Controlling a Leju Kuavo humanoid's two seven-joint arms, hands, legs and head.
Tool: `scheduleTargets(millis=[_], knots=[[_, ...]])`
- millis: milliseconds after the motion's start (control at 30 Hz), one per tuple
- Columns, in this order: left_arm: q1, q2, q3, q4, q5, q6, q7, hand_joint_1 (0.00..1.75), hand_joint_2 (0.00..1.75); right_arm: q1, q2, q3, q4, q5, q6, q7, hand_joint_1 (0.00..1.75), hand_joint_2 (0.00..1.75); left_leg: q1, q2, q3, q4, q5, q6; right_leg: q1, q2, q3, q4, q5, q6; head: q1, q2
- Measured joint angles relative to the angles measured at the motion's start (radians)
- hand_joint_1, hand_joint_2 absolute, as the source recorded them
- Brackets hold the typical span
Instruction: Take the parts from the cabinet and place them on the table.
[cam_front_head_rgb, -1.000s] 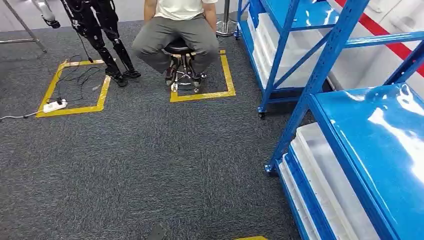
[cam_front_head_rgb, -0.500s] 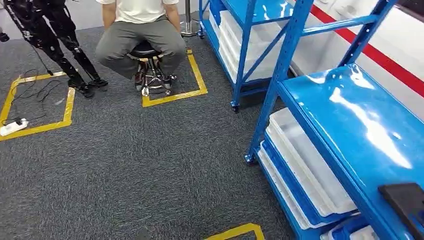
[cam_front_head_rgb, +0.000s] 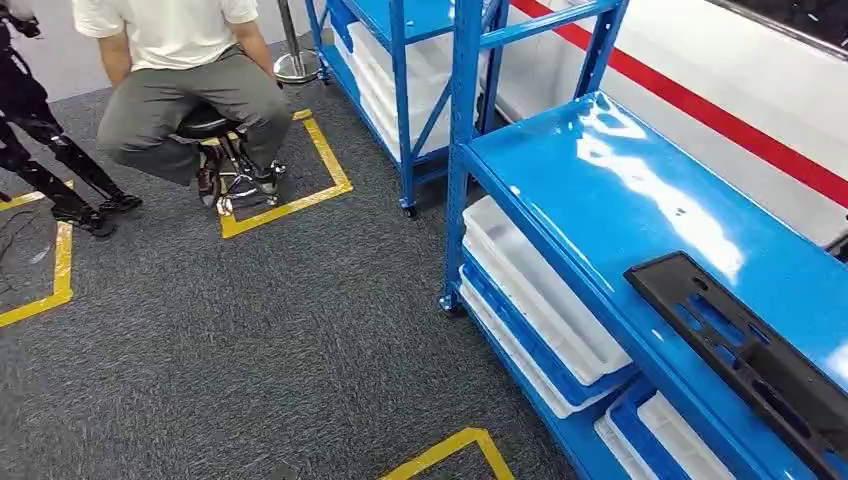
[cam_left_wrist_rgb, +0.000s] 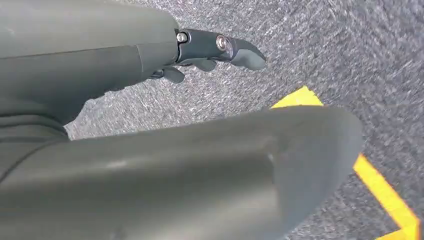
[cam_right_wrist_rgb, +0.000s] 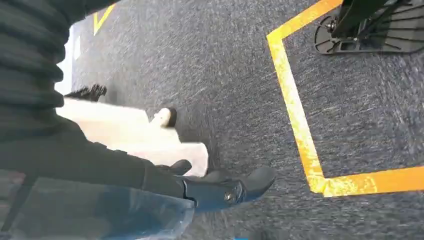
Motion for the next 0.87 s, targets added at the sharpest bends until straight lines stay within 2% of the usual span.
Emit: scheduleTargets(millis=[33, 67, 100, 133, 167, 200, 267, 300, 333, 367, 400, 433, 467, 500, 533, 600, 633, 667, 700, 733, 800, 833, 867], knots=[[0.000, 0.002, 0.000, 0.000, 0.000, -0.003, 0.000, 0.00, 0.00, 0.003, 0.000, 0.000, 0.000, 0.000, 0.000, 0.000, 0.00, 1.75, 0.000, 0.000, 0.011, -0.025, 0.026, 0.005, 0.002, 0.015, -0.001, 0.001, 0.000, 0.000, 0.000, 0.000], [0.000, 0.002, 0.001, 0.000, 0.000, -0.008, 0.000, 0.00, 0.00, 0.005, 0.000, 0.000, 0.000, 0.000, 0.000, 0.000, 0.00, 1.75, 0.000, -0.005, 0.045, -0.093, 0.071, 0.011, 0.003, 0.029, 0.000, 0.004, 0.001, 0.000, 0.000, 0.000], [0.000, 0.003, 0.001, 0.000, 0.000, -0.011, 0.000, 0.00, 0.00, 0.005, 0.000, 0.000, 0.000, 0.001, 0.000, 0.000, 0.00, 1.75, 0.000, -0.017, 0.094, -0.190, 0.120, 0.018, 0.004, 0.044, 0.001, 0.005, 0.001, 0.001, 0.000, 0.000], [0.000, 0.004, 0.002, 0.000, 0.000, -0.013, 0.000, 0.00, 0.00, 0.004, 0.000, 0.000, 0.000, 0.002, 0.000, 0.000, 0.00, 1.75, -0.001, -0.048, 0.137, -0.273, 0.156, 0.027, 0.004, 0.057, 0.001, 0.005, 0.003, 0.003, 0.000, 0.000], [-0.001, 0.009, 0.003, 0.000, 0.000, -0.013, 0.000, 0.00, 0.00, 0.004, 0.005, 0.000, 0.000, 0.004, 0.000, 0.000, 0.00, 1.75, 0.000, -0.103, 0.156, -0.314, 0.150, 0.032, 0.003, 0.065, -0.001, 0.005, 0.008, 0.006, 0.003, 0.000], [0.000, 0.009, 0.004, 0.000, 0.000, -0.013, 0.000, 0.00, 0.00, 0.001, 0.004, 0.000, 0.000, 0.007, 0.000, 0.000, 0.00, 1.75, -0.011, -0.092, 0.154, -0.319, 0.160, 0.039, 0.007, 0.075, -0.005, 0.005, 0.012, 0.012, 0.000, 0.000], [-0.003, 0.009, 0.008, 0.000, 0.006, -0.013, -0.001, 0.00, 0.00, 0.004, 0.005, 0.001, 0.000, 0.010, 0.006, 0.000, 0.00, 1.75, -0.016, -0.068, 0.152, -0.318, 0.162, 0.045, -0.002, 0.094, -0.014, -0.002, 0.021, 0.026, -0.003, 0.000], [-0.003, 0.010, 0.009, 0.000, 0.010, -0.013, -0.002, 0.00, 0.00, 0.006, 0.005, 0.002, 0.000, 0.013, 0.009, 0.000, 0.00, 1.75, -0.017, -0.056, 0.153, -0.329, 0.169, 0.052, 0.002, 0.105, -0.017, -0.008, 0.027, 0.035, -0.003, 0.000], [-0.003, 0.009, 0.011, 0.000, 0.012, -0.013, -0.002, 0.00, 0.00, 0.006, 0.003, 0.002, 0.000, 0.015, 0.011, 0.000, 0.00, 1.75, -0.002, -0.038, 0.160, -0.356, 0.189, 0.056, 0.011, 0.086, -0.024, 0.005, 0.026, 0.034, 0.000, 0.000], [-0.002, 0.007, 0.015, 0.000, 0.016, -0.015, -0.002, 0.00, 0.00, 0.004, 0.001, 0.003, 0.000, 0.015, 0.015, 0.000, 0.00, 1.75, -0.010, -0.029, 0.160, -0.367, 0.195, 0.060, 0.013, 0.027, -0.048, 0.034, 0.003, 0.029, -0.002, 0.000], [-0.002, 0.007, 0.019, 0.000, 0.022, -0.033, -0.003, 0.00, 0.00, 0.000, 0.001, 0.004, 0.000, 0.015, 0.018, -0.001, 0.00, 1.75, -0.011, -0.010, 0.154, -0.366, 0.201, 0.067, 0.012, -0.004, -0.085, 0.105, -0.038, 0.020, 0.009, 0.000], [0.001, 0.007, 0.024, 0.001, 0.029, -0.049, -0.002, 0.00, 0.00, -0.004, -0.001, 0.004, 0.000, 0.015, 0.019, -0.001, 0.00, 1.75, -0.014, 0.007, 0.148, -0.366, 0.202, 0.065, 0.010, -0.017, -0.124, 0.189, -0.076, 0.016, 0.010, 0.000], [0.004, 0.008, 0.027, 0.003, 0.034, -0.063, 0.002, 0.00, 0.00, -0.005, -0.002, 0.004, 0.001, 0.011, 0.024, -0.001, 0.00, 1.75, -0.017, 0.024, 0.142, -0.366, 0.203, 0.065, 0.007, -0.023, -0.156, 0.264, -0.106, 0.017, 0.008, 0.000], [0.004, 0.008, 0.028, 0.004, 0.043, -0.087, 0.017, 0.00, 0.00, -0.005, -0.002, 0.003, 0.001, -0.007, 0.027, -0.001, 0.00, 1.75, -0.017, 0.039, 0.138, -0.365, 0.205, 0.064, 0.005, -0.027, -0.174, 0.311, -0.119, 0.024, 0.009, 0.000], [0.004, 0.008, 0.034, 0.005, 0.053, -0.112, 0.031, 0.00, 0.00, -0.003, -0.002, -0.003, 0.000, -0.026, 0.029, 0.000, 0.00, 1.75, -0.016, 0.054, 0.135, -0.365, 0.207, 0.061, 0.003, -0.029, -0.163, 0.306, -0.114, 0.033, 0.009, 0.000], [0.006, 0.009, 0.047, 0.006, 0.063, -0.143, 0.054, 0.00, 0.00, -0.001, -0.003, -0.021, 0.001, -0.069, 0.030, 0.005, 0.00, 1.75, -0.014, 0.081, 0.131, -0.362, 0.209, 0.057, -0.005, -0.048, -0.069, 0.159, -0.067, 0.060, 0.010, 0.000], [0.006, 0.009, 0.052, 0.006, 0.066, -0.153, 0.067, 0.00, 0.00, -0.003, -0.003, -0.037, 0.000, -0.099, 0.030, 0.008, 0.00, 1.75, -0.013, 0.093, 0.130, -0.356, 0.207, 0.051, -0.009, -0.077, -0.002, 0.053, -0.041, 0.070, 0.010, 0.000], [0.006, 0.011, 0.055, 0.006, 0.072, -0.160, 0.074, 0.00, 0.00, -0.009, 0.000, -0.055, 0.000, -0.120, 0.030, 0.011, 0.00, 1.75, -0.021, 0.104, 0.130, -0.349, 0.203, 0.043, -0.008, -0.138, 0.034, -0.013, -0.044, 0.063, 0.011, 0.000], [0.007, 0.012, 0.059, 0.006, 0.077, -0.171, 0.081, 0.00, 0.00, -0.015, 0.001, -0.071, 0.000, -0.127, 0.030, 0.016, 0.00, 1.75, -0.025, 0.115, 0.129, -0.345, 0.195, 0.033, 0.001, -0.138, 0.037, -0.009, -0.036, 0.056, 0.011, 0.000], [0.007, 0.016, 0.067, 0.006, 0.084, -0.179, 0.090, 0.00, 0.00, -0.015, 0.004, -0.083, 0.000, -0.132, 0.029, 0.016, 0.00, 1.75, -0.027, 0.123, 0.133, -0.344, 0.193, 0.027, -0.005, -0.118, 0.032, -0.007, -0.035, 0.043, 0.003, 0.000], [0.006, 0.016, 0.076, 0.006, 0.089, -0.184, 0.097, 0.00, 0.00, -0.012, 0.005, -0.102, 0.000, -0.135, 0.028, 0.016, 0.00, 1.75, -0.021, 0.145, 0.142, -0.344, 0.190, 0.020, -0.001, -0.095, 0.021, -0.006, -0.034, 0.035, 0.004, 0.000], [0.007, 0.017, 0.078, 0.006, 0.083, -0.184, 0.098, 0.00, 0.00, -0.012, 0.007, -0.112, 0.000, -0.137, 0.027, 0.016, 0.00, 1.75, -0.012, 0.138, 0.141, -0.338, 0.184, 0.010, -0.015, -0.080, 0.028, -0.009, -0.028, 0.022, 0.005, 0.000], [0.007, 0.019, 0.079, 0.006, 0.077, -0.184, 0.098, 0.00, 0.00, -0.012, 0.008, -0.120, 0.000, -0.142, 0.027, 0.012, 0.00, 1.75, -0.008, 0.079, 0.133, -0.311, 0.158, -0.002, -0.016, -0.070, 0.029, -0.009, -0.025, 0.017, 0.000, 0.000]])
